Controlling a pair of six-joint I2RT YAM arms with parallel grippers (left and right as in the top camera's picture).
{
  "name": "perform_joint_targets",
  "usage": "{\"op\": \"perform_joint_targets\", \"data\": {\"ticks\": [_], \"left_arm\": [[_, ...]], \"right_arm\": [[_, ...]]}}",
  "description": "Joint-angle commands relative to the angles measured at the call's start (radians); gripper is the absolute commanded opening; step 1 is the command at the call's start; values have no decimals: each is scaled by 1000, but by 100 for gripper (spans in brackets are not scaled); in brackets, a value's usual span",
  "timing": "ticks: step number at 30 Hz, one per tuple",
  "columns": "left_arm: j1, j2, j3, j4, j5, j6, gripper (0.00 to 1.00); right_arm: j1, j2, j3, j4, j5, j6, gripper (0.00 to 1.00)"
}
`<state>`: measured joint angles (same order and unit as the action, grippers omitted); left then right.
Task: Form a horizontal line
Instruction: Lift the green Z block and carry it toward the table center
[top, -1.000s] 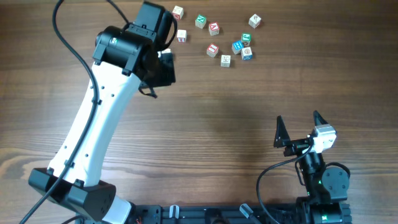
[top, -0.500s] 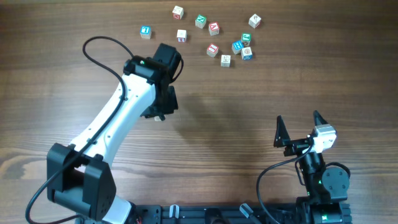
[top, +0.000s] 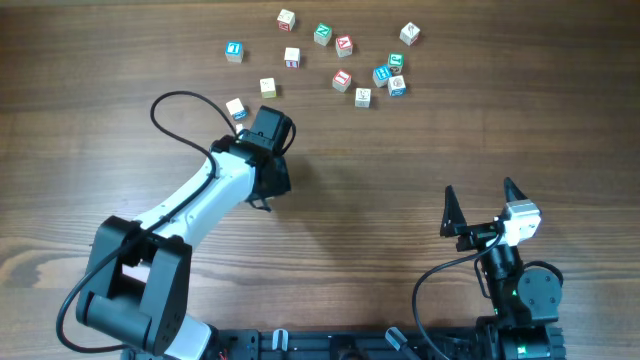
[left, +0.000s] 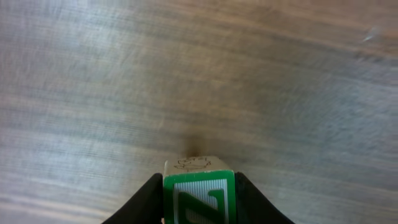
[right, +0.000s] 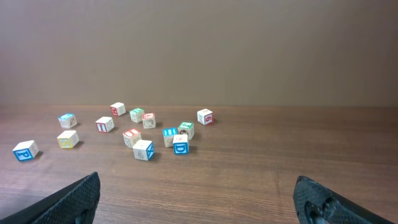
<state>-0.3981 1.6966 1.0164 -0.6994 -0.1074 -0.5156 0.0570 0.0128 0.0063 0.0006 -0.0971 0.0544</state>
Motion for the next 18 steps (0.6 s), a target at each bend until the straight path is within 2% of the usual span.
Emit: {"op": "perform_joint_targets", "data": {"ticks": [1,5,12,15,18], "left_arm": [[-4,-8,-31,53,-2,67,32],[-4,-8,-50,99,14,67,32],[-4,-8,-51,90,14,68,31],[-4,-8,-51,90,44,127,31],[-4,-8,-51,90,47,136,34]], "right_arm": [[-4,-8,-1,6,-12,-9,100],[-4,-8,-1,6,-12,-9,100],[-4,-8,-1,6,-13,-9,100],[-4,-8,-1,6,-12,-9,100],[-4,-8,-1,6,-12,-9,100]]}}
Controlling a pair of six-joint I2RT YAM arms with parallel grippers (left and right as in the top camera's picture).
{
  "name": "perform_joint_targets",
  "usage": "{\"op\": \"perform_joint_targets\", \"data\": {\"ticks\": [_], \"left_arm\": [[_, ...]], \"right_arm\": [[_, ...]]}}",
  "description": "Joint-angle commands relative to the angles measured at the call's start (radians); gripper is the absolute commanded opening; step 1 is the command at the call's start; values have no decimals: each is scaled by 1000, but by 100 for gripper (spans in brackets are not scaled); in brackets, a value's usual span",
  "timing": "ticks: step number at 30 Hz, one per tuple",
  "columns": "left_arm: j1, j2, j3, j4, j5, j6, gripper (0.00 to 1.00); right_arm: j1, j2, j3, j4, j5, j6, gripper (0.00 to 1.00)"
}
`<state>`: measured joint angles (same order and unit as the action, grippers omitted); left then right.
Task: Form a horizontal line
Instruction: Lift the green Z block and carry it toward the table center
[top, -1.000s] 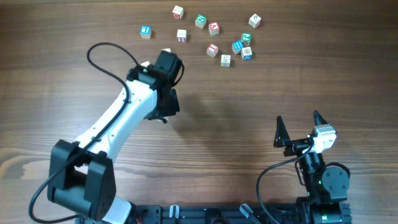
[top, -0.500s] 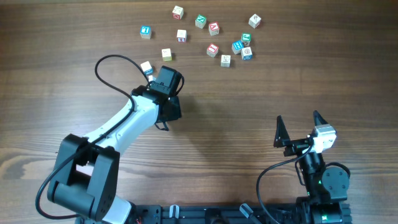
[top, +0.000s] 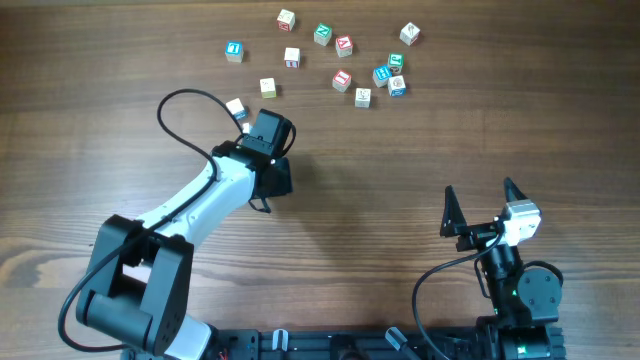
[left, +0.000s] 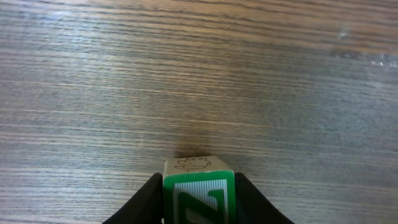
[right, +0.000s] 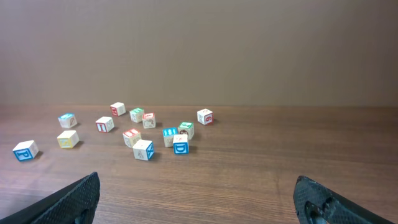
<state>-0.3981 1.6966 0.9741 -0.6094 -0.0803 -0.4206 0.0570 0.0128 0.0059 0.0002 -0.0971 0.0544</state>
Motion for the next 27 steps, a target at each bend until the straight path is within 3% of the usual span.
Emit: {"op": "perform_joint_targets", "data": {"ticks": [1,4,7,10,13,16,27], "left_arm": [[-4,-8,-8,0,20,52,34],[-4,-8,-8,2,20,55,36],[-4,-8,-8,10,20,54,45],[-4,-8,-8,8,20,54,47],[-4,-8,-8,8,20,50,46],[-4,-8,-8,9,20,46,36],[-3,-8,-8,61,6,47,31]], "right_arm": [[-4,-8,-1,6,-12,-9,100],[-4,-8,-1,6,-12,-9,100],[-4,-8,-1,6,-12,-10,100],[-4,-8,-1,6,-12,-9,100],[-4,-8,-1,6,-12,-10,100],[-4,-8,-1,6,-12,-10,100],[-4,-8,-1,6,-12,-9,100]]}}
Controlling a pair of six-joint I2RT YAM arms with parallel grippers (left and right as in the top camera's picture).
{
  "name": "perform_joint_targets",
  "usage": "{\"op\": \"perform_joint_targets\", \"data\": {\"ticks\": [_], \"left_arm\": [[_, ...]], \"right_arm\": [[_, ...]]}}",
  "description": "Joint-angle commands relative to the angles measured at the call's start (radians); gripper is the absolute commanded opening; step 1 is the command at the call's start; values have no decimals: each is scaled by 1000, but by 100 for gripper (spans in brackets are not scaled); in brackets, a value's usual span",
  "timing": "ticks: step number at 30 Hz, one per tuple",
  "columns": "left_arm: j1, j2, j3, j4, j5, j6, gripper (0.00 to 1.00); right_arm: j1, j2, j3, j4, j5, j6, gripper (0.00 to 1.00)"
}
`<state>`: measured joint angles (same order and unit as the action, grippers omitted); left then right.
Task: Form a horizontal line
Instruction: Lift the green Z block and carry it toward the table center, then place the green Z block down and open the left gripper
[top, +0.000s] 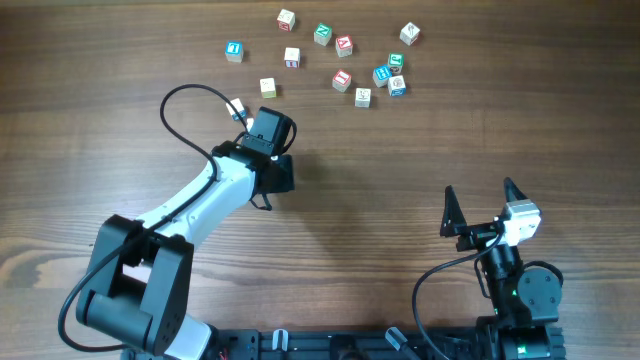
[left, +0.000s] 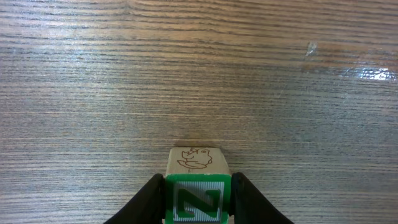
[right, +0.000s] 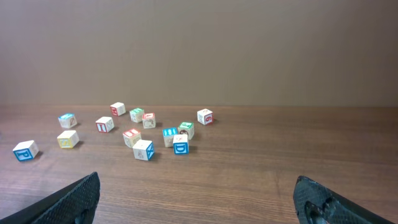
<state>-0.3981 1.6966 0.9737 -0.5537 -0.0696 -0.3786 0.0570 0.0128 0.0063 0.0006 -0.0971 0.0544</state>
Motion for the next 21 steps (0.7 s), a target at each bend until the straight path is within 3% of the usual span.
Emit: {"op": "perform_joint_targets", "data": {"ticks": [1,6,9,17,19,21], "left_arm": [[-3,-8,-8,5,-17,5,31],[-3,-8,-8,4,-25,5,33],[-3,-8,-8,4,-25,5,49],[17,-68,61,-53,17,8,79],[70,-117,233,-119,17,8,59],[96,-128,324,-110,17,9,54]], "right_arm": [[-4,-8,-1,6,-12,-10,100],[-4,-8,-1,6,-12,-9,100],[-4,-8,-1,6,-12,-9,100],[-4,-8,-1,6,-12,-9,100],[-4,-8,-1,6,-12,-10,100],[-4,-8,-1,6,-12,-9,100]]}}
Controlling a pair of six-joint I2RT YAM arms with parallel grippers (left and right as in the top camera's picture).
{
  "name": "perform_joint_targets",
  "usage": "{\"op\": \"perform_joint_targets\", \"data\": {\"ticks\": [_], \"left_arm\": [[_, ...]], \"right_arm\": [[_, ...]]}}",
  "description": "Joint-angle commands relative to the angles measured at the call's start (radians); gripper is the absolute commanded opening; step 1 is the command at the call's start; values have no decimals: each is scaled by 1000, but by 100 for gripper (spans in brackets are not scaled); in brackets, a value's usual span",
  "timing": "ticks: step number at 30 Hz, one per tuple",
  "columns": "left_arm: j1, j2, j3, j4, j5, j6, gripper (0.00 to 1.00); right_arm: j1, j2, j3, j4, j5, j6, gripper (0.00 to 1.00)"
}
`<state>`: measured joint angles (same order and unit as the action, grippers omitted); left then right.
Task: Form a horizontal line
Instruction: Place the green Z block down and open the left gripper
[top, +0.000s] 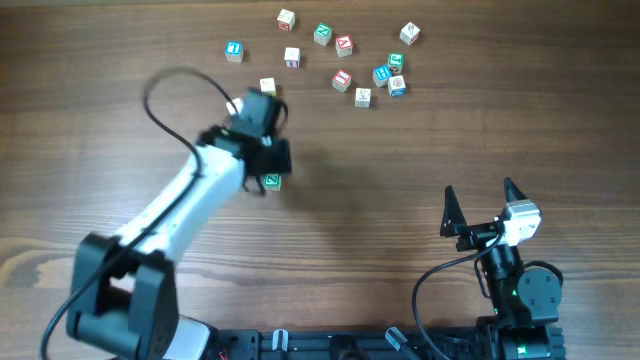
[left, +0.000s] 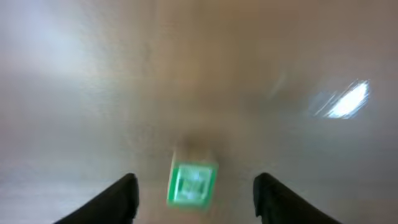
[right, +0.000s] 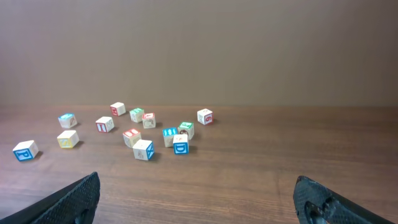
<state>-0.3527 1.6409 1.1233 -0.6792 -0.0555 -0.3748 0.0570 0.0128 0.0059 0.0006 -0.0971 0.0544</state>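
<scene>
A green-faced wooden letter block (top: 271, 181) lies alone on the table's middle left. In the blurred left wrist view the same green block (left: 192, 182) sits between the spread fingers of my left gripper (left: 194, 199), untouched. From overhead my left gripper (top: 266, 160) is open just behind the block. Several more letter blocks (top: 342, 80) are scattered at the far side, also seen as a block cluster (right: 143, 149) in the right wrist view. My right gripper (top: 478, 211) is open and empty near the front right.
The wooden table (top: 420, 130) carries only the blocks. A yellow-marked block (top: 267, 87) and a blue-marked block (top: 233, 50) lie far left of the cluster. The left arm's black cable (top: 170, 85) loops above the table.
My left gripper has opened and let go of the green block, which now lies on the table. The gripper has drawn back and up, and the left arm has swung.
My left gripper was shut on the green block above the table's middle left, then lower and close to the wood. Then the block rested on the surface, still gripped. Now it lies free with the fingers spread. The right arm has stayed still.
</scene>
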Motion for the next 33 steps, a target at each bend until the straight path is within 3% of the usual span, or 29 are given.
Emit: {"op": "perform_joint_targets", "data": {"ticks": [1,2,3,8,12,14,16,19,26,33], "left_arm": [[65,-72,221,40,2,5,36],[86,-72,253,115,2,5,12],[103,-72,254,200,2,5,4],[155,-5,253,351,2,5,4],[176,114,253,332,2,5,12],[196,196,253,320,2,4,34],[206,234,253,316,2,5,36],[222,270,253,308,-24,0,50],[225,384,249,270,-24,-34,54],[235,406,249,274,-24,-33,52]], "right_arm": [[-4,-8,-1,6,-13,-9,100],[-4,-8,-1,6,-12,-10,100],[-4,-8,-1,6,-12,-10,100],[-4,-8,-1,6,-12,-10,100],[-4,-8,-1,6,-12,-10,99],[-4,-8,-1,6,-12,-10,100],[-4,-8,-1,6,-12,-10,100],[-4,-8,-1,6,-12,-10,100],[-4,-8,-1,6,-12,-9,100],[-4,-8,-1,6,-12,-9,100]]}}
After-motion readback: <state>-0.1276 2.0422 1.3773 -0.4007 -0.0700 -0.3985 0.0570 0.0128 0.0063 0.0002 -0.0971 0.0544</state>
